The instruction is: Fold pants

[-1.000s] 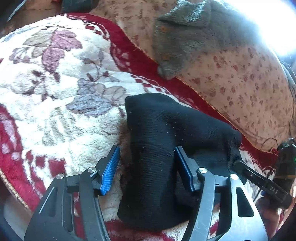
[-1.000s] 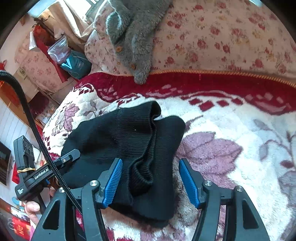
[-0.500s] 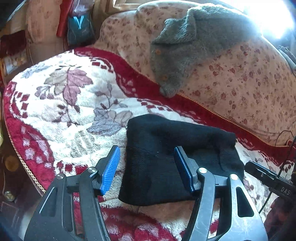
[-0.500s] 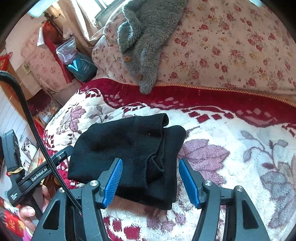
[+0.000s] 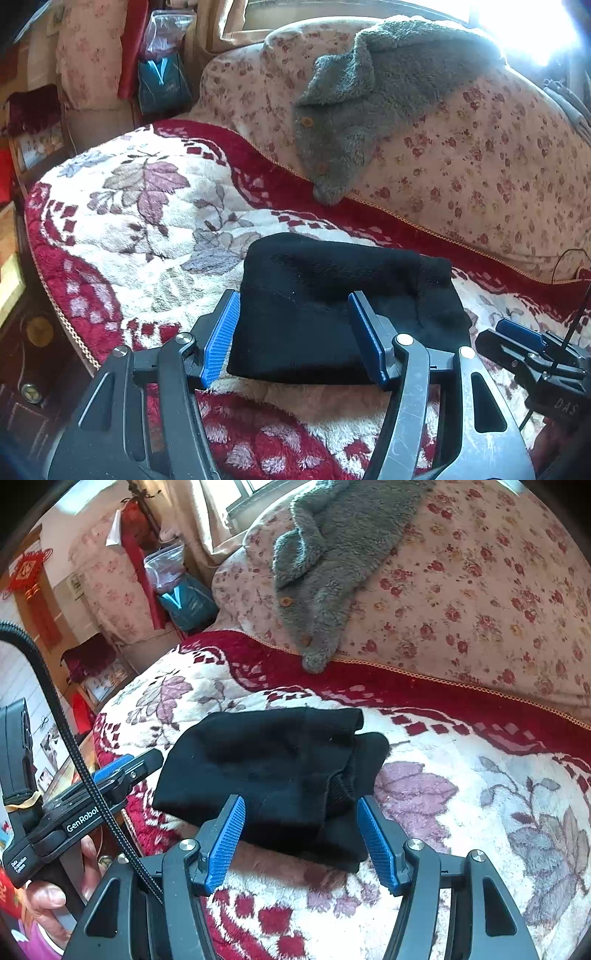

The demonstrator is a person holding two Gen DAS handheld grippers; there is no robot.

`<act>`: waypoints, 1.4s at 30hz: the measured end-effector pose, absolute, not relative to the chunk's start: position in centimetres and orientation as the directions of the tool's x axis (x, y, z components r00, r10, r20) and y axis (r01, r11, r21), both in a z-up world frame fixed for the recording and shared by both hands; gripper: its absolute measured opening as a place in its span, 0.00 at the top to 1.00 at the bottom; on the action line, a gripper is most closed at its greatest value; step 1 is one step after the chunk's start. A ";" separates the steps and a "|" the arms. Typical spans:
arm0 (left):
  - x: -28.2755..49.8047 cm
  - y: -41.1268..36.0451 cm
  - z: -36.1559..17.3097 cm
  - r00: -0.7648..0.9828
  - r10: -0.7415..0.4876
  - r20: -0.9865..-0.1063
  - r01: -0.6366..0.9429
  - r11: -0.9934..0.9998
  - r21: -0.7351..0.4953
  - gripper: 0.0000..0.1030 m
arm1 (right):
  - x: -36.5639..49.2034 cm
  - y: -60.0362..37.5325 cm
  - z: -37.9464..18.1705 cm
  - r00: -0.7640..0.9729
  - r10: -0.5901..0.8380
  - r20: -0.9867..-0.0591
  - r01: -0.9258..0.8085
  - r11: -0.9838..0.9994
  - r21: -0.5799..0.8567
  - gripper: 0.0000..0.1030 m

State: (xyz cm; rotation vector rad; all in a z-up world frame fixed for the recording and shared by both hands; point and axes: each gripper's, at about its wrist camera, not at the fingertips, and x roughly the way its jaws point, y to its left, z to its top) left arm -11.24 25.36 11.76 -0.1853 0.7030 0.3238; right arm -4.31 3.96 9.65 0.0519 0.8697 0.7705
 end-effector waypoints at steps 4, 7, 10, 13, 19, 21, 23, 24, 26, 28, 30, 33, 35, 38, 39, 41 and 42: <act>-11.8 24.9 11.9 0.718 0.231 -0.657 -0.355 0.933 -0.061 0.41 | -5.0 3.8 9.7 0.390 0.639 -0.664 -0.594 0.725 0.348 0.41; -12.1 24.7 11.8 0.712 0.236 -0.661 -0.364 0.929 -0.060 0.41 | -5.5 3.8 9.7 0.387 0.642 -0.662 -0.600 0.721 0.348 0.41; -12.4 24.5 11.7 0.705 0.239 -0.668 -0.369 0.928 -0.058 0.41 | -5.9 3.7 9.7 0.380 0.647 -0.661 -0.605 0.714 0.351 0.41; -12.7 24.3 11.6 0.701 0.243 -0.670 -0.376 0.925 -0.058 0.41 | -6.2 3.6 9.6 0.375 0.651 -0.660 -0.609 0.710 0.353 0.41; -13.4 24.3 11.7 0.694 0.247 -0.677 -0.395 0.916 -0.071 0.41 | -7.0 3.5 9.5 0.362 0.657 -0.662 -0.623 0.699 0.353 0.41; -13.6 24.2 11.7 0.693 0.242 -0.679 -0.392 0.917 -0.073 0.41 | -7.3 3.5 9.4 0.361 0.657 -0.662 -0.628 0.696 0.348 0.41; -13.8 24.0 11.7 0.694 0.247 -0.677 -0.393 0.917 -0.068 0.41 | -7.6 3.6 9.5 0.358 0.659 -0.662 -0.634 0.692 0.346 0.41; -13.9 24.0 11.7 0.693 0.248 -0.676 -0.393 0.917 -0.066 0.41 | -7.6 3.6 9.5 0.356 0.660 -0.662 -0.636 0.690 0.346 0.41; -14.0 24.0 11.7 0.692 0.247 -0.678 -0.392 0.918 -0.065 0.41 | -7.8 3.7 9.4 0.353 0.661 -0.662 -0.640 0.687 0.345 0.41; -14.1 23.9 11.7 0.691 0.249 -0.678 -0.392 0.918 -0.063 0.41 | -8.0 3.8 9.4 0.349 0.663 -0.662 -0.644 0.683 0.345 0.41; -14.1 23.9 11.7 0.690 0.252 -0.679 -0.394 0.917 -0.059 0.41 | -8.1 3.9 9.3 0.349 0.661 -0.664 -0.648 0.682 0.339 0.41; -14.1 23.9 11.7 0.689 0.254 -0.679 -0.395 0.917 -0.058 0.41 | -8.1 4.1 9.3 0.348 0.659 -0.666 -0.651 0.681 0.334 0.41; -14.1 23.8 11.6 0.686 0.259 -0.680 -0.398 0.916 -0.053 0.41 | -8.2 4.3 9.2 0.347 0.659 -0.667 -0.653 0.680 0.332 0.41; -14.2 23.8 11.5 0.686 0.260 -0.680 -0.399 0.915 -0.052 0.41 | -8.1 4.4 9.1 0.344 0.657 -0.671 -0.653 0.681 0.331 0.41; -14.1 23.9 11.5 0.686 0.260 -0.680 -0.398 0.916 -0.052 0.41 | -8.1 4.5 9.0 0.343 0.655 -0.673 -0.654 0.681 0.330 0.41; -14.1 23.9 11.4 0.686 0.260 -0.680 -0.399 0.915 -0.053 0.41 | -8.0 4.6 8.9 0.342 0.652 -0.676 -0.654 0.682 0.327 0.41; -14.1 23.9 11.4 0.685 0.259 -0.681 -0.400 0.915 -0.054 0.41 | -8.0 4.7 8.8 0.341 0.651 -0.678 -0.654 0.683 0.326 0.41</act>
